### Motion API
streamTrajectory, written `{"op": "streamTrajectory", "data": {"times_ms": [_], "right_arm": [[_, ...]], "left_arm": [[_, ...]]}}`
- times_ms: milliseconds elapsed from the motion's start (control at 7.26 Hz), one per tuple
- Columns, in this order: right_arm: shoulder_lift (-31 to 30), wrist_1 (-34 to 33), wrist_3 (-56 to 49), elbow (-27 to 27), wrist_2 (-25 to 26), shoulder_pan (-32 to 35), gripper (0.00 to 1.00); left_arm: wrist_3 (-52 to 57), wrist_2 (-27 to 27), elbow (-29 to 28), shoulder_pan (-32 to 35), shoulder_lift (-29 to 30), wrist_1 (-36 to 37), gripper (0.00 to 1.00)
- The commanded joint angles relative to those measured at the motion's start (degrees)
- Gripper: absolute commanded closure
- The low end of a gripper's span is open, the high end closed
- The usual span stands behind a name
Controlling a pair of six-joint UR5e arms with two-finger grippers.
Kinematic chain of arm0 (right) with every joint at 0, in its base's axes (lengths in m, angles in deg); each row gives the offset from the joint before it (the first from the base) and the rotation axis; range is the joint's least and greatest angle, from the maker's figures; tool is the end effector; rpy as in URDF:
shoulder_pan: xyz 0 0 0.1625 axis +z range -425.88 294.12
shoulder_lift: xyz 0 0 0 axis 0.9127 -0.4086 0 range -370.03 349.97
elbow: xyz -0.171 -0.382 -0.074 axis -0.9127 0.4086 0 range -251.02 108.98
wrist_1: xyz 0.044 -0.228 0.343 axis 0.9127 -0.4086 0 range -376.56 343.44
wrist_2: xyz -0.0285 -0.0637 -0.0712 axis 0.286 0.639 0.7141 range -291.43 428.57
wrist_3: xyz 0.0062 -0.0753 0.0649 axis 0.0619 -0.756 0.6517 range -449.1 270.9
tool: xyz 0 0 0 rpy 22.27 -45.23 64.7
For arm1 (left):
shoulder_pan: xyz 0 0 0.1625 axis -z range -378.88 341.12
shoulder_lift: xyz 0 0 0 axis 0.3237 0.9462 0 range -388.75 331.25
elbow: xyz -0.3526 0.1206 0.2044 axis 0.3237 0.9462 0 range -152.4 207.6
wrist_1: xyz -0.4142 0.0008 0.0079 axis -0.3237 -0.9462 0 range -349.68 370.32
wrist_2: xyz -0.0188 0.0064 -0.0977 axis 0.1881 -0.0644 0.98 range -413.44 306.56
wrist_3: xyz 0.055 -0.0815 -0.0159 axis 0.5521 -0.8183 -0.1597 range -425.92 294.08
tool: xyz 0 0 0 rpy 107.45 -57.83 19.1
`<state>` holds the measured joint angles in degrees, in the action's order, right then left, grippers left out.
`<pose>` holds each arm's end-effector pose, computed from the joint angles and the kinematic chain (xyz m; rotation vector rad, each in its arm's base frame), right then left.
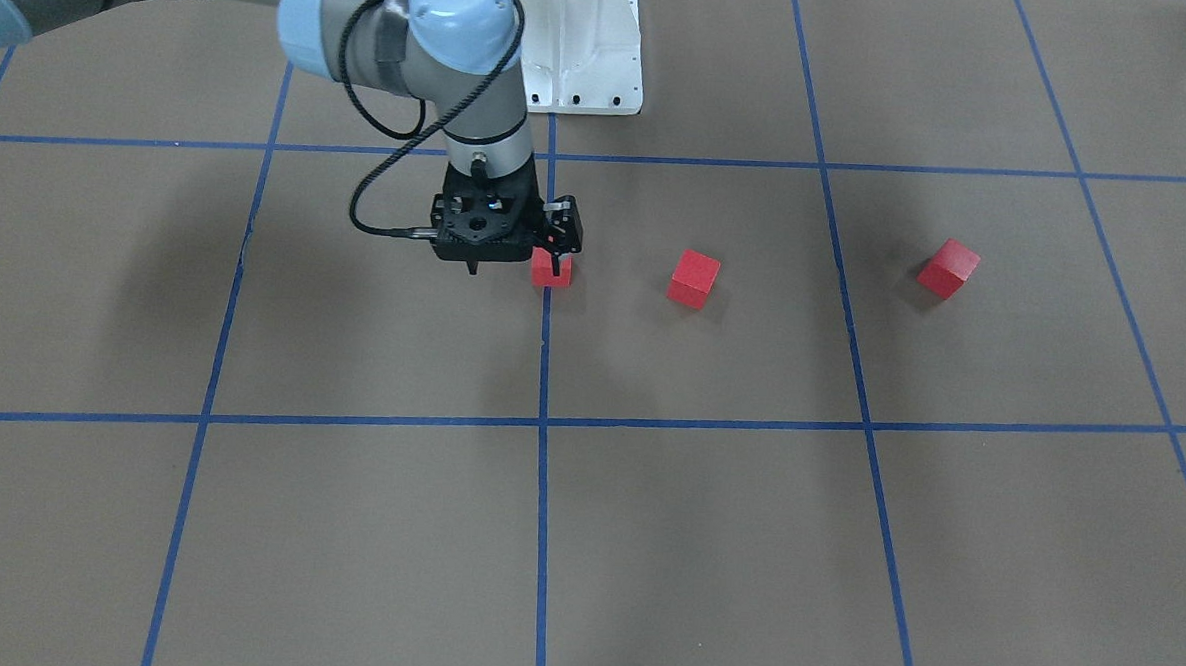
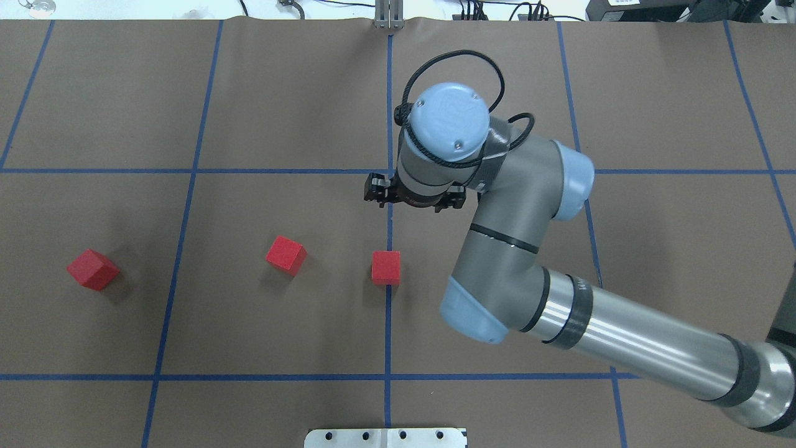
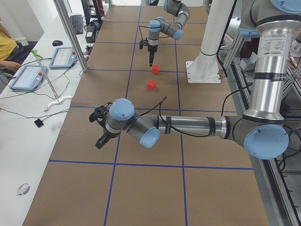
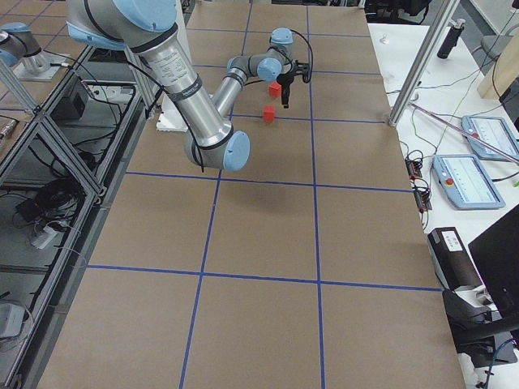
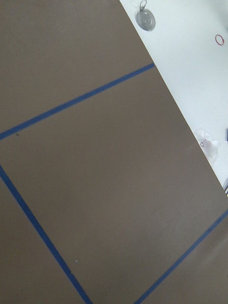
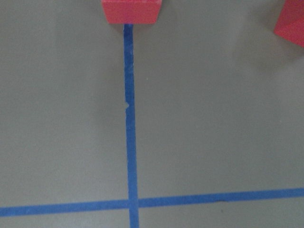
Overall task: Form red blocks into L shape at center
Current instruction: 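Release the cube at center and withdraw the right gripper while the left arm reaches in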
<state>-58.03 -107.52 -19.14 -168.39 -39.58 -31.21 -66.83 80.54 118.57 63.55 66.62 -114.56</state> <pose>-0.4984 -0.4692 0.1691 0.1205 -0.8804 0.1046 0.0090 -0.5554 0.5305 0.6289 0.7846 0.3822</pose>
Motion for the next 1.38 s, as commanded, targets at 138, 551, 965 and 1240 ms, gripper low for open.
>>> {"op": "streamTrajectory", "data": {"times_ms": [138,551,965,1240], "right_arm": [[-10.0,0.4,-22.3,-4.4,-11.4,16.3,0.01],[-20.3,0.6,-44.2,-4.2,-18.6,28.8,0.01],[-26.8,0.8,-54.9,-4.1,-20.3,34.7,0.01],[-27.1,0.8,-54.9,-4.1,-20.3,34.8,0.01]], "left_arm": [[-19.9,-0.7,8.1,-14.5,2.4,0.3,0.0],[-32.9,-9.8,9.2,-31.0,9.6,6.4,0.0],[-40.7,-20.2,10.9,-44.5,17.7,19.6,0.0],[-42.3,-23.2,10.4,-49.7,19.5,22.1,0.0]]}}
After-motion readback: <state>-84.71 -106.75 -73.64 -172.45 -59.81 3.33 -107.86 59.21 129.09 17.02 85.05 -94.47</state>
